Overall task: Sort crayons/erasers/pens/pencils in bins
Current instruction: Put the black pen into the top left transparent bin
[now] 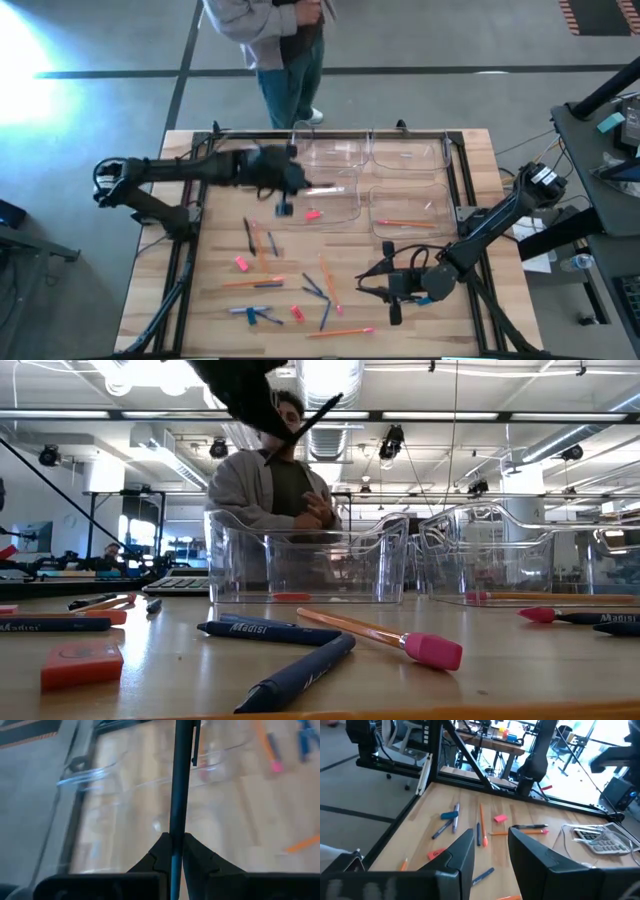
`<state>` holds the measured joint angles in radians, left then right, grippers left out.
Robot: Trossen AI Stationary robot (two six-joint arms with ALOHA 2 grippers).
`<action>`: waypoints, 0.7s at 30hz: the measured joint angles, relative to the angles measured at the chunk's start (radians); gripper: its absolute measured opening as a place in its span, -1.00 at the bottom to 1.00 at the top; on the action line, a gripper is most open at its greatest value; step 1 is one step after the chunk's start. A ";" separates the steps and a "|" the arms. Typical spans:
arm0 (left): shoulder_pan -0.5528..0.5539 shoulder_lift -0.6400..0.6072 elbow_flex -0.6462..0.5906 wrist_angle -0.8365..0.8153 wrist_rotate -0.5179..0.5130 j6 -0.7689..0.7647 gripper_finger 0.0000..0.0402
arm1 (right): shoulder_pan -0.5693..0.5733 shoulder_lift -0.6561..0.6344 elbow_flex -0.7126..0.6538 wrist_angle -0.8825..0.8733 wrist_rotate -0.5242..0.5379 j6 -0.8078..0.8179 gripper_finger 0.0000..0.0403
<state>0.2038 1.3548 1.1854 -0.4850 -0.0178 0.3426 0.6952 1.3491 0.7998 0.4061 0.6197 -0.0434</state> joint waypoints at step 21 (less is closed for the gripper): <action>0.307 0.253 0.113 0.084 0.167 0.336 -0.96 | -0.308 -0.251 -0.030 -0.246 -0.235 -0.113 -0.46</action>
<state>0.5111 1.6078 1.2987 -0.4012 0.1490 0.6786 0.3877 1.0977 0.7699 0.1604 0.3848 -0.1566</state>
